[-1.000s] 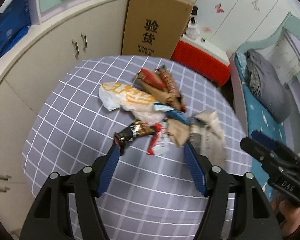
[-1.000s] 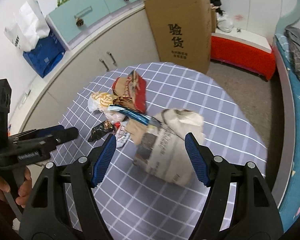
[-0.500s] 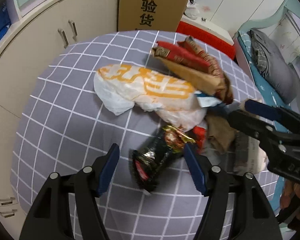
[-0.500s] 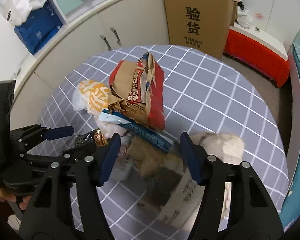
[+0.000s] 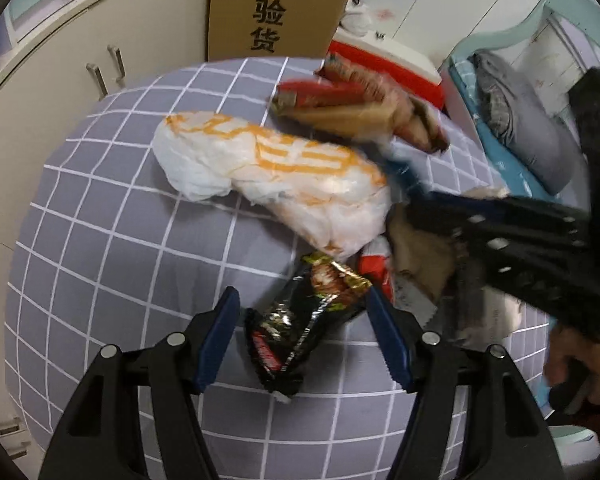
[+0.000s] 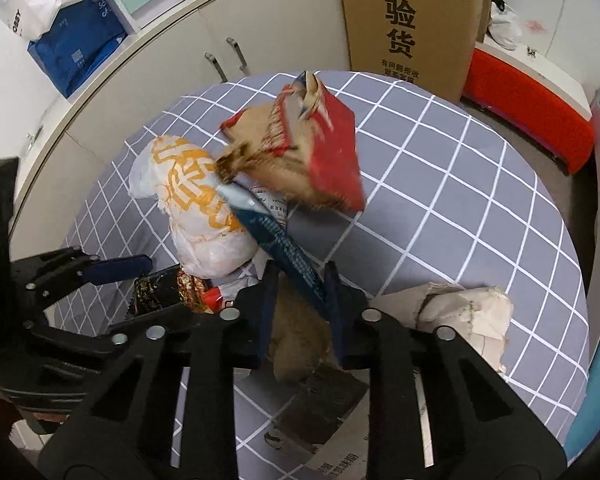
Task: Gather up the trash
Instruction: 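Grasp the dark snack wrapper with the left gripper while the right grasps the blue tube, then carry the dark wrapper and blue tube over the blue bucket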
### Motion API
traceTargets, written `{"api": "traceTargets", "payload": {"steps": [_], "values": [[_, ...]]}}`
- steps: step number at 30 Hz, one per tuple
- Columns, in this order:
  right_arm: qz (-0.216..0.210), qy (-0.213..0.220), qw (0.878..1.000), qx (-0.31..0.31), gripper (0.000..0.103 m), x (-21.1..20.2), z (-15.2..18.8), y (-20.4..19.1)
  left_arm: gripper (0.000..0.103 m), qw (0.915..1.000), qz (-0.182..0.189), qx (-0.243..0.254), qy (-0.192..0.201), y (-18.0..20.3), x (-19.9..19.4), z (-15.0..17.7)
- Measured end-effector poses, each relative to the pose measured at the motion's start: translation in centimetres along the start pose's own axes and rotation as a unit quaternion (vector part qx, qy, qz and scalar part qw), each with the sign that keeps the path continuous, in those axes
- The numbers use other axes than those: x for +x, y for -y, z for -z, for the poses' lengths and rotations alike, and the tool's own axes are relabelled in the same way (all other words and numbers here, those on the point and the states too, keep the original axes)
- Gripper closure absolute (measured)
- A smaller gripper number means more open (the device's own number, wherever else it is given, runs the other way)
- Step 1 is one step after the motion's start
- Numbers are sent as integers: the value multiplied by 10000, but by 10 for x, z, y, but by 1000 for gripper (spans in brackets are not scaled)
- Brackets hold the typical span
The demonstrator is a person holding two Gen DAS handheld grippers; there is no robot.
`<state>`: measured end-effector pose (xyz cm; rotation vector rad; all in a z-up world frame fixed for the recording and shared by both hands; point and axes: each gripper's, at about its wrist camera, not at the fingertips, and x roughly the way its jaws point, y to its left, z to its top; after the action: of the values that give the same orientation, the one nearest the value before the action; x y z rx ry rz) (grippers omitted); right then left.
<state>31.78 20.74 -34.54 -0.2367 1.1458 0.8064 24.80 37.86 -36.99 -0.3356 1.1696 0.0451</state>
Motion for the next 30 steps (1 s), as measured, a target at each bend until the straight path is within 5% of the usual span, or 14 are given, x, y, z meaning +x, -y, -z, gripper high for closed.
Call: {"api": "traceTargets", "payload": {"steps": [4, 6, 9, 22, 30], "values": [[-93, 45, 9999, 100, 85, -8, 2, 2, 58, 10000, -71, 69, 5, 4, 2, 0], [-160, 93, 9997, 181, 86, -15, 3, 4, 81, 9999, -104, 59, 13, 5, 1, 0], [-230, 167, 9993, 234, 90, -27, 3, 3, 89, 10000, -70, -22, 19, 5, -3, 2], [-794, 537, 9943, 475, 92, -100, 23, 16, 92, 9949, -332, -665, 676, 39, -88, 10], [-808, 844, 9907, 693, 92, -168, 64, 64, 92, 9922, -71, -529, 1130, 124, -130, 14]]}}
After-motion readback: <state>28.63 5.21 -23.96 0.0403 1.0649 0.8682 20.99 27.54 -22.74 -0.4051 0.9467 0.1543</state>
